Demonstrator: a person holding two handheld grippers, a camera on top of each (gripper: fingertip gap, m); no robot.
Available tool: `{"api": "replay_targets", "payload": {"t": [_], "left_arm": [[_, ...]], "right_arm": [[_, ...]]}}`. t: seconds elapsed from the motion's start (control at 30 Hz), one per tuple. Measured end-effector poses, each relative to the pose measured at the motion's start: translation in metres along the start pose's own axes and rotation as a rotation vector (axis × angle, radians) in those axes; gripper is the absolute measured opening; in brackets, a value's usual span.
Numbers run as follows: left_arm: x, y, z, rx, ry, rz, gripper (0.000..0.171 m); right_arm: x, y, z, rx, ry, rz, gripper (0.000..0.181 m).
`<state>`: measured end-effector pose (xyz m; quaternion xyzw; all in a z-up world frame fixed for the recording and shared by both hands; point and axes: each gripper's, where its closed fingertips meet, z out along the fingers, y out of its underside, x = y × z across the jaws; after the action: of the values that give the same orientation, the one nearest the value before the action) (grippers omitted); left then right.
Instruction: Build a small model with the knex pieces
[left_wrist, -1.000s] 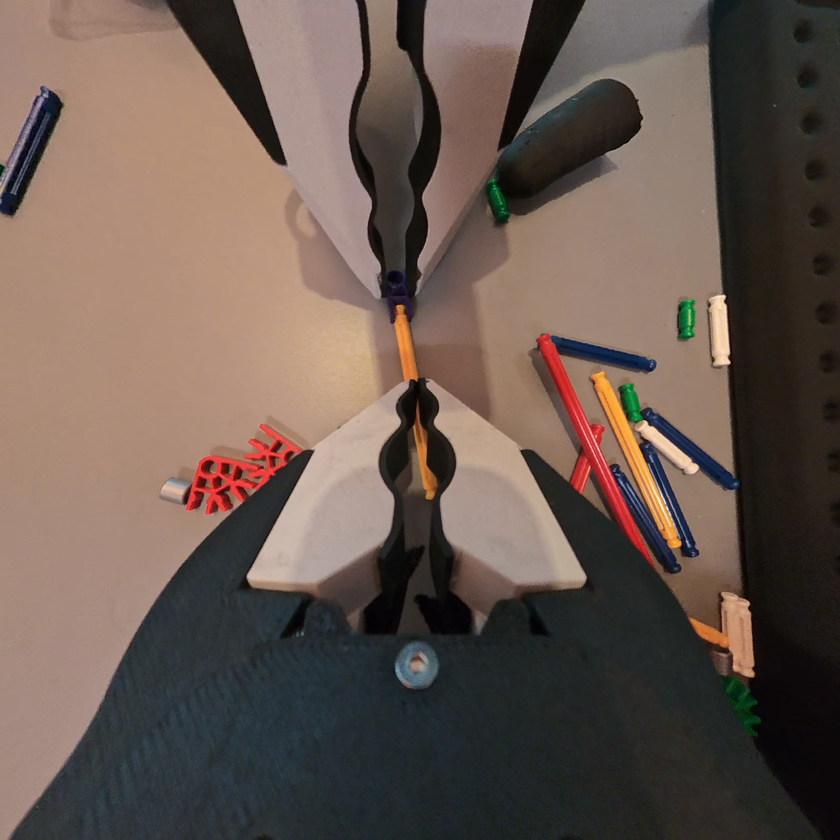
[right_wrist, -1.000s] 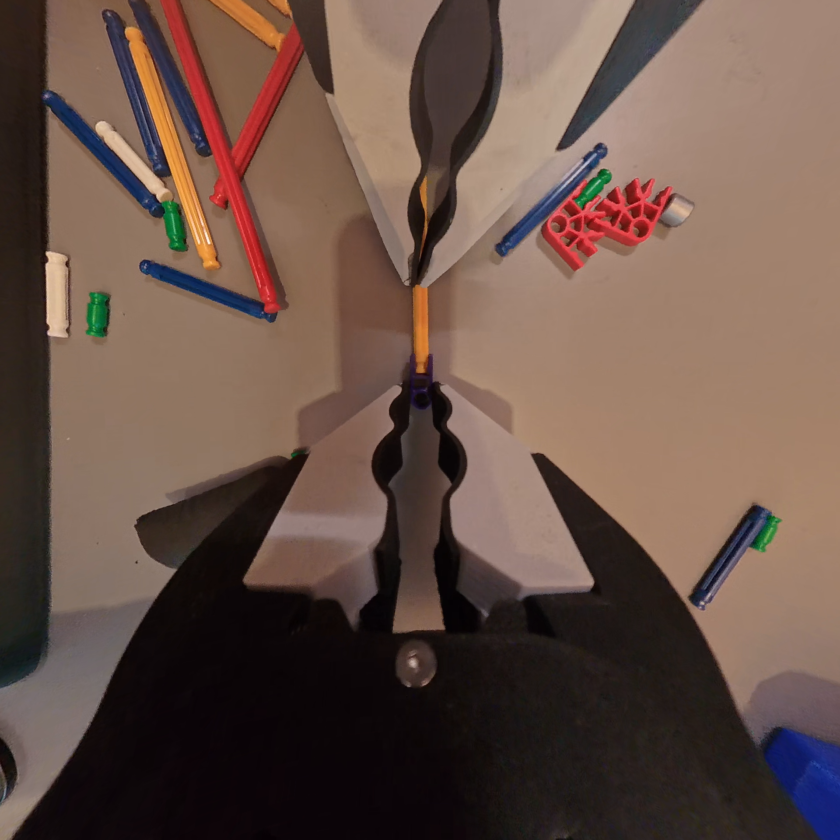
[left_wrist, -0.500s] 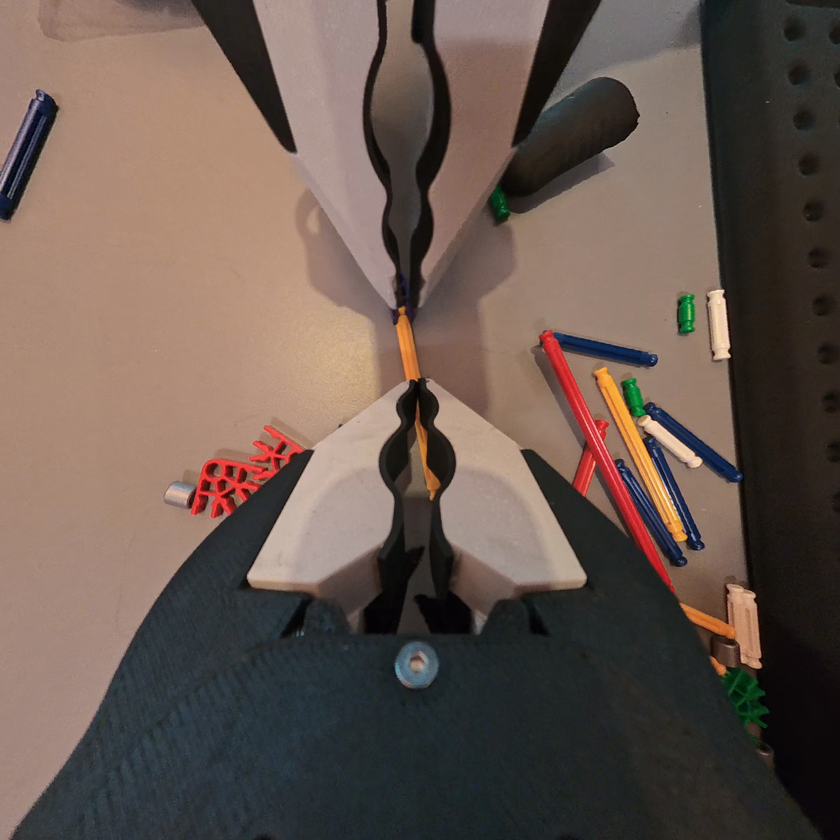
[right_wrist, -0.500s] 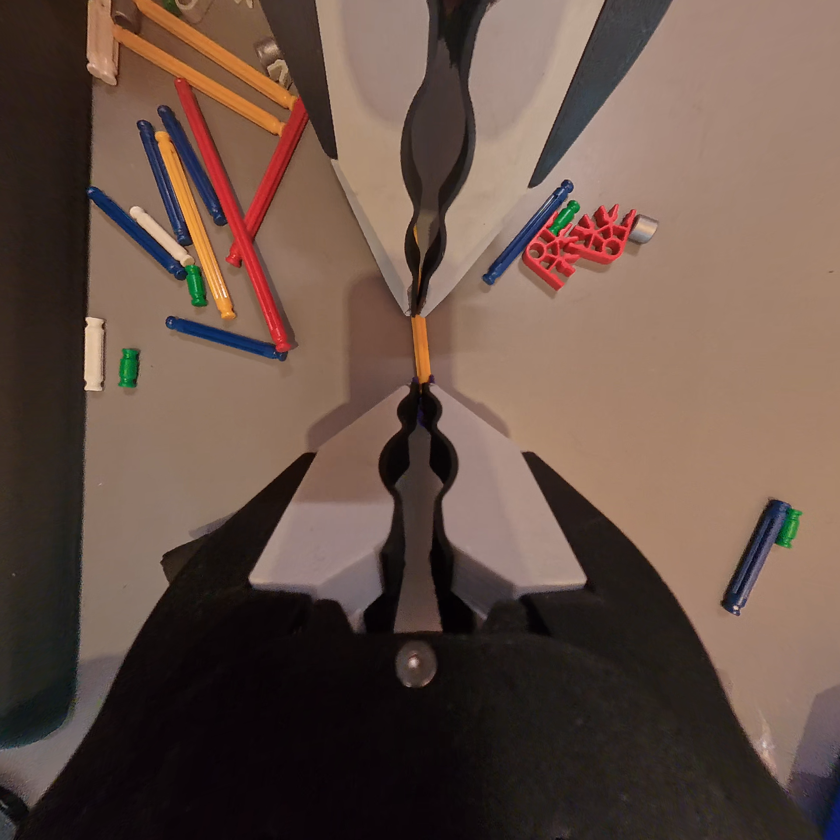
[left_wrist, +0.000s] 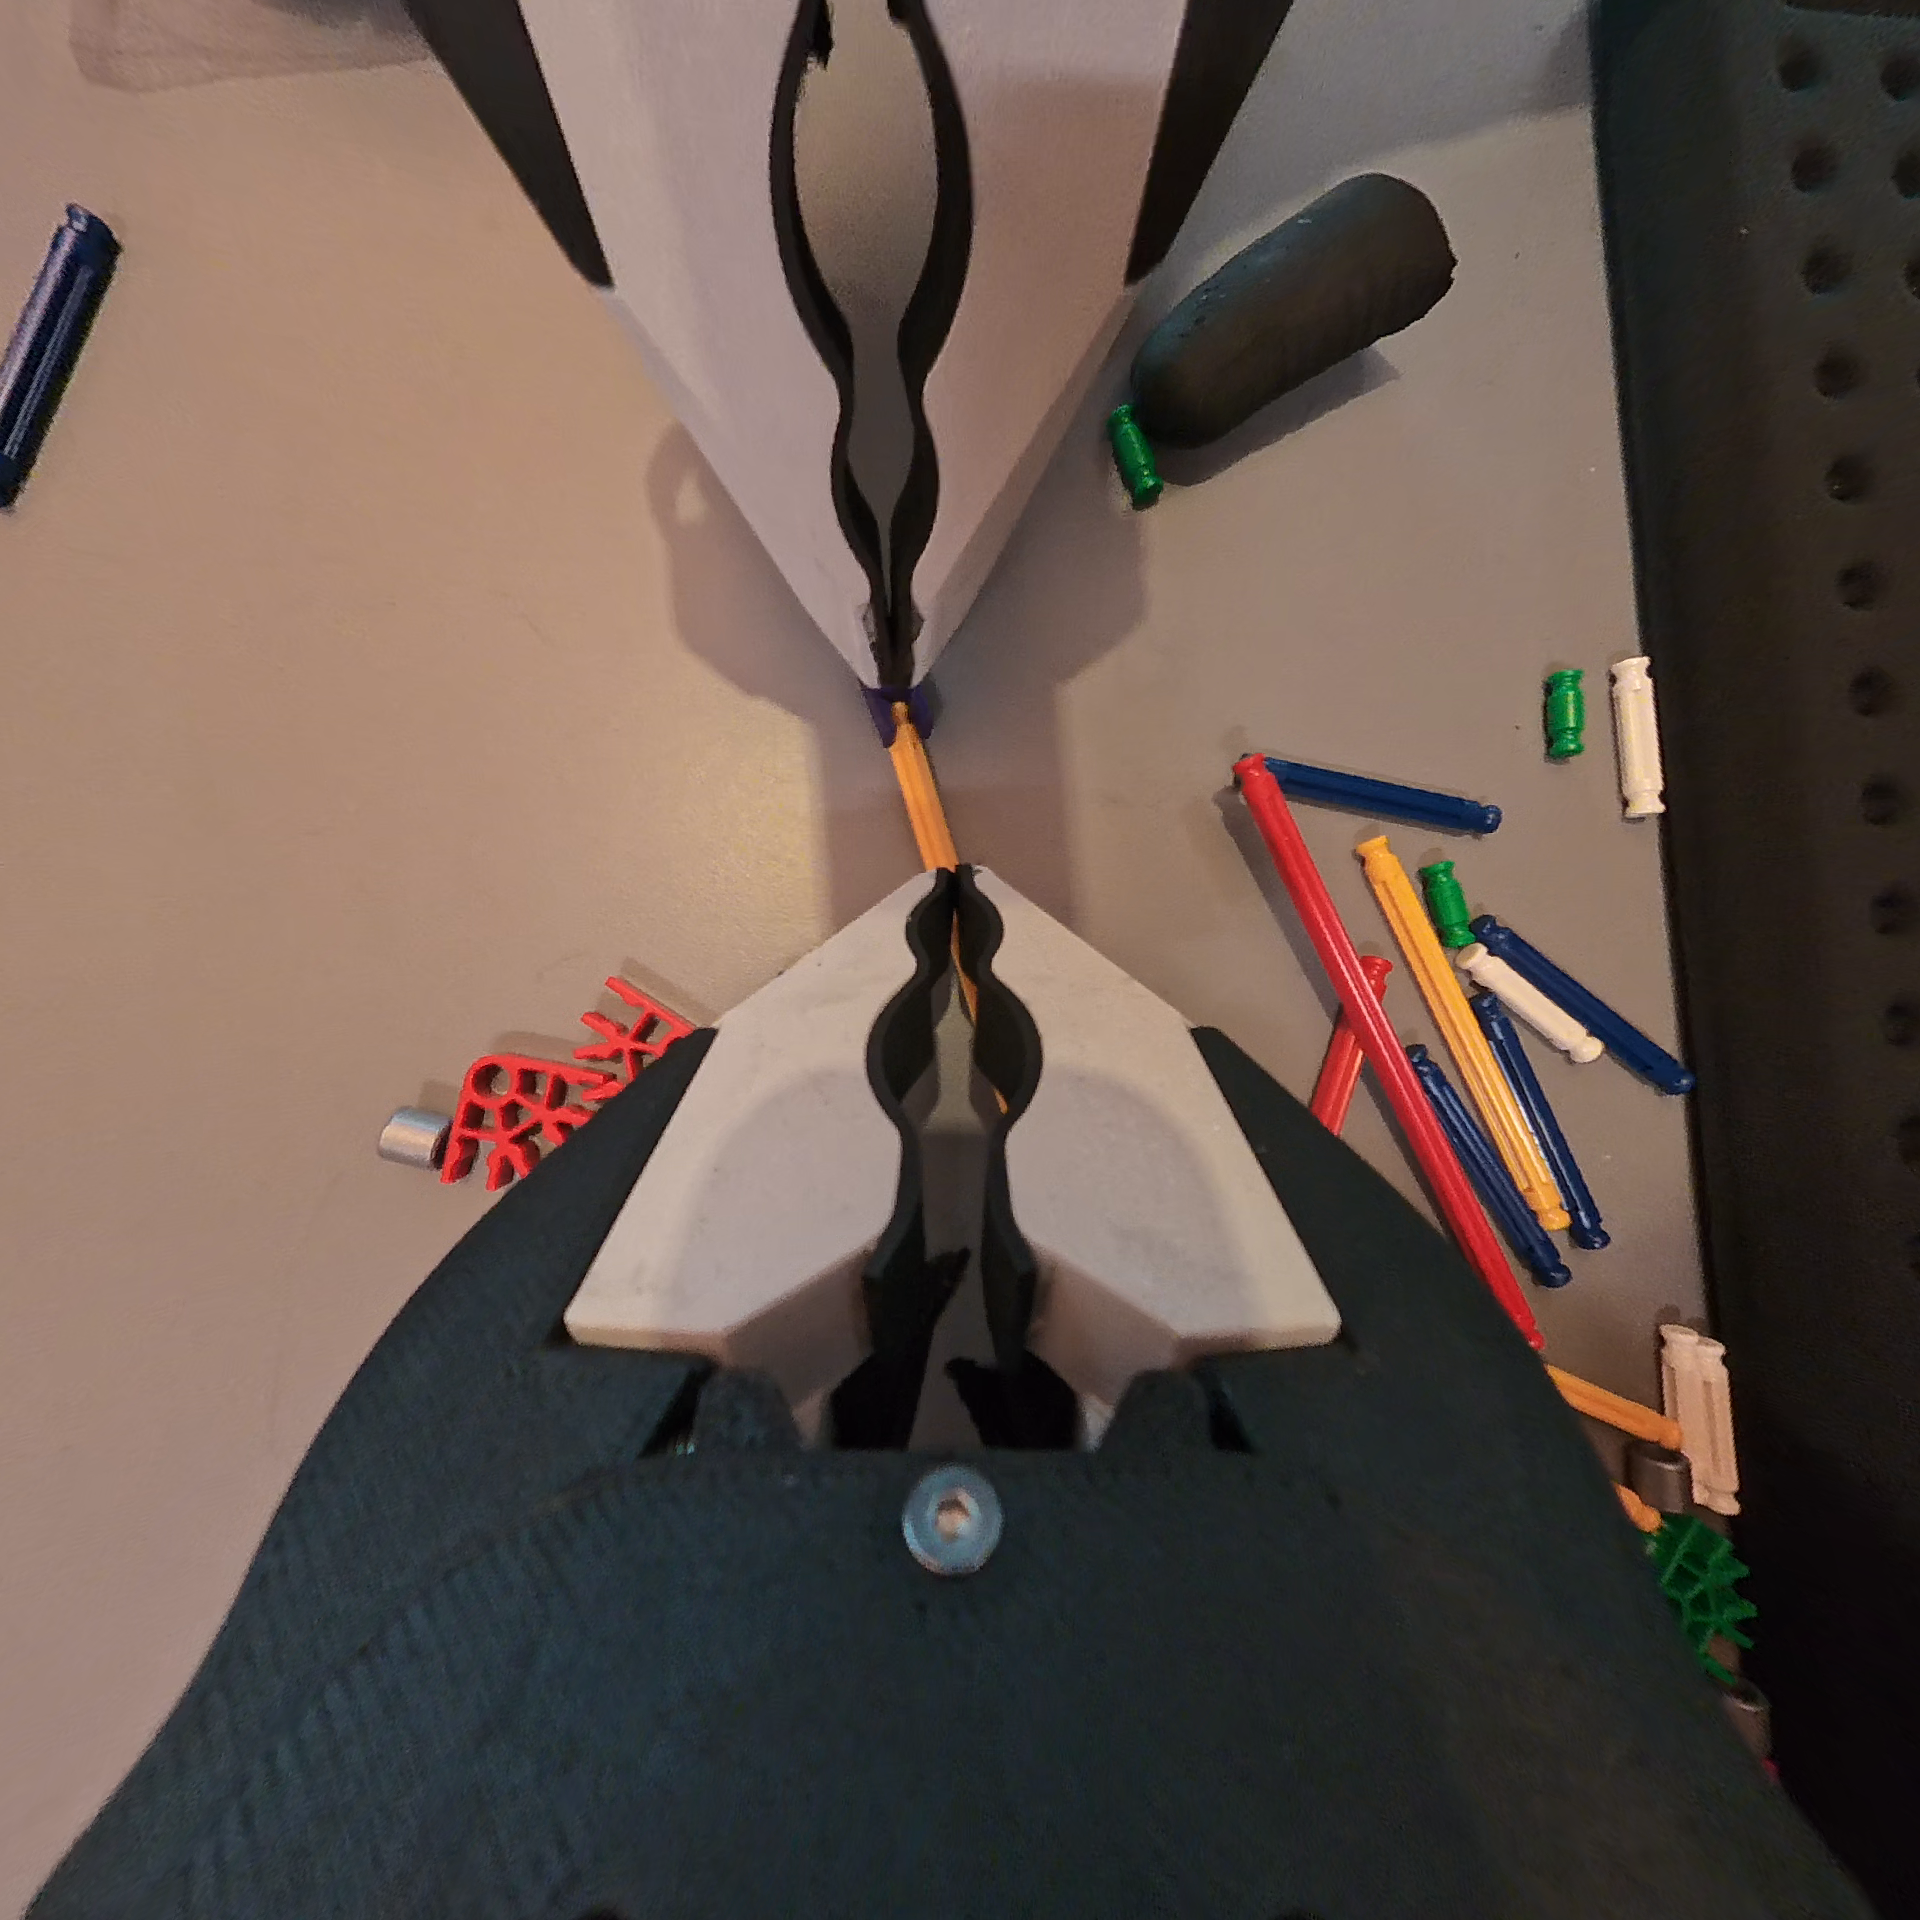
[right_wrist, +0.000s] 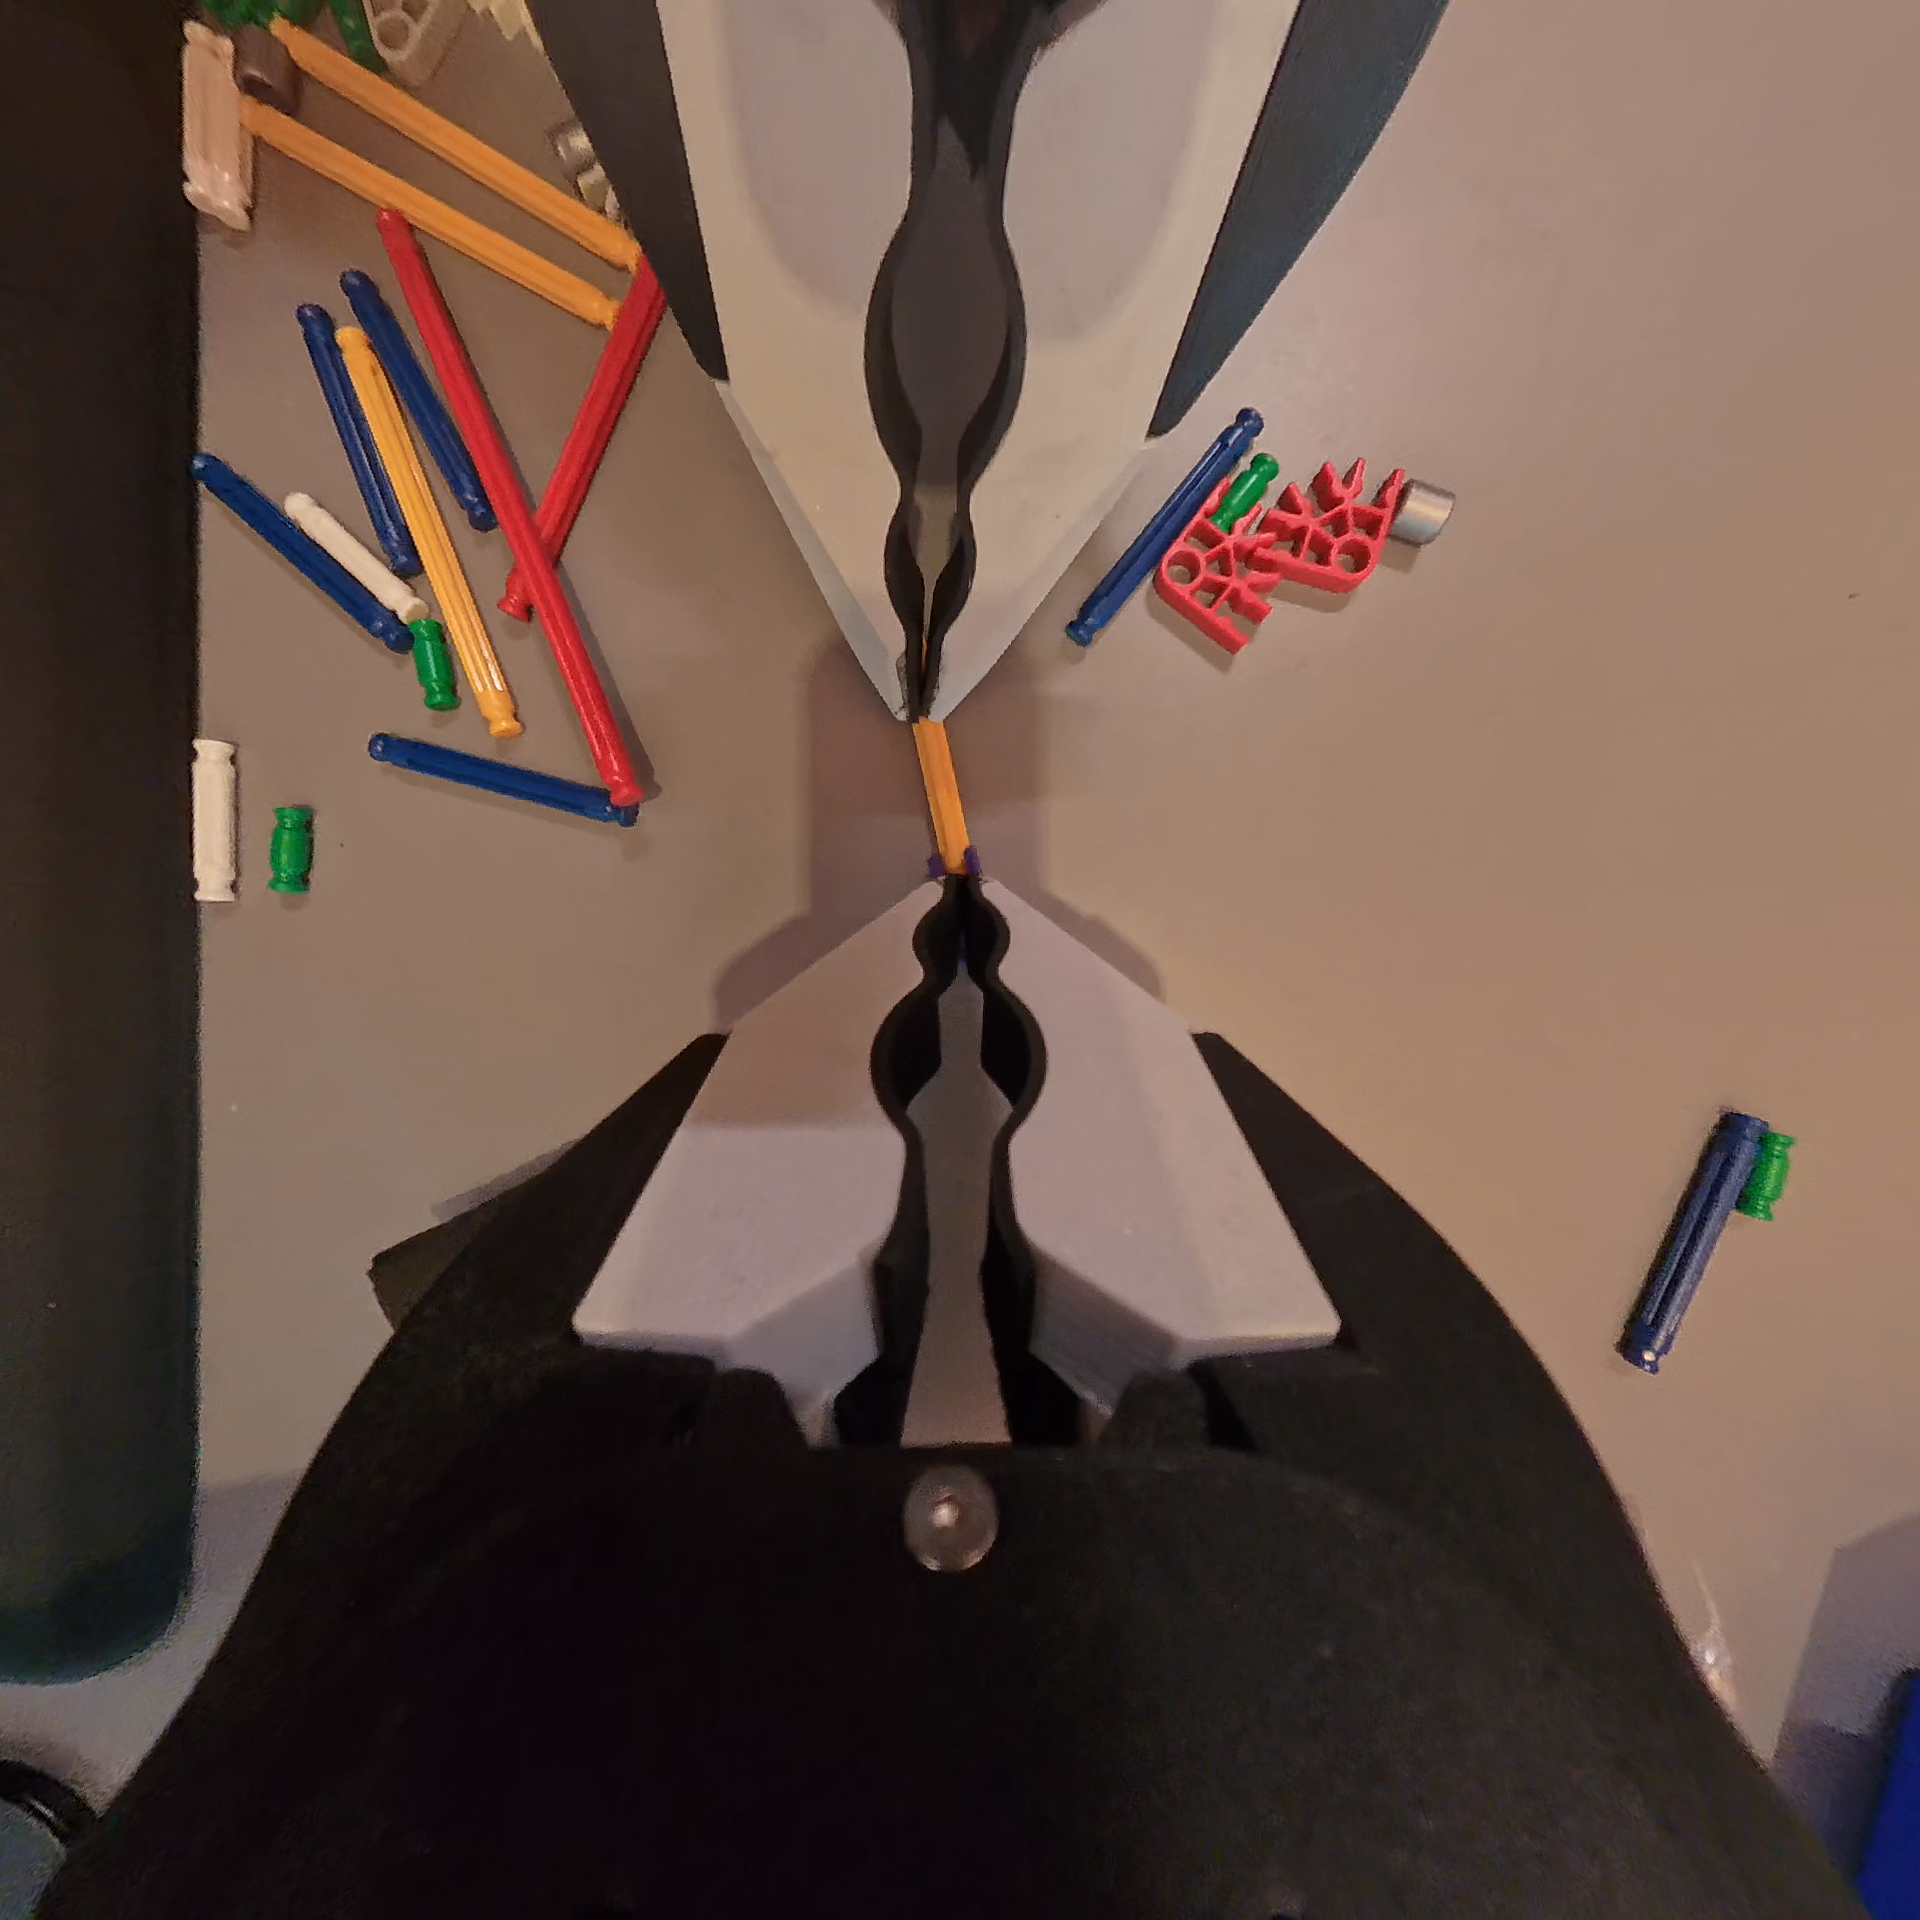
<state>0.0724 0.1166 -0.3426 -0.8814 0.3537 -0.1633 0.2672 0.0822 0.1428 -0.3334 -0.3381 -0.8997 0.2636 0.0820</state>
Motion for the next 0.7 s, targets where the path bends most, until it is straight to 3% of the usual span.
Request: {"api": "replay_targets", "payload": {"t": [0.43,0.7], "left_arm": [[0.000,0.000,0.001,0.006,0.000,0.005,0.000],[0.001,0.000,0.001,0.014,-0.042,0.015,0.000]], "right_arm": [[0.001,0.002,0.008,-0.038,0.016,-0.029,0.000],[-0.009,0.003,0.008,0.012,0.088,-0.035,0.000]]}}
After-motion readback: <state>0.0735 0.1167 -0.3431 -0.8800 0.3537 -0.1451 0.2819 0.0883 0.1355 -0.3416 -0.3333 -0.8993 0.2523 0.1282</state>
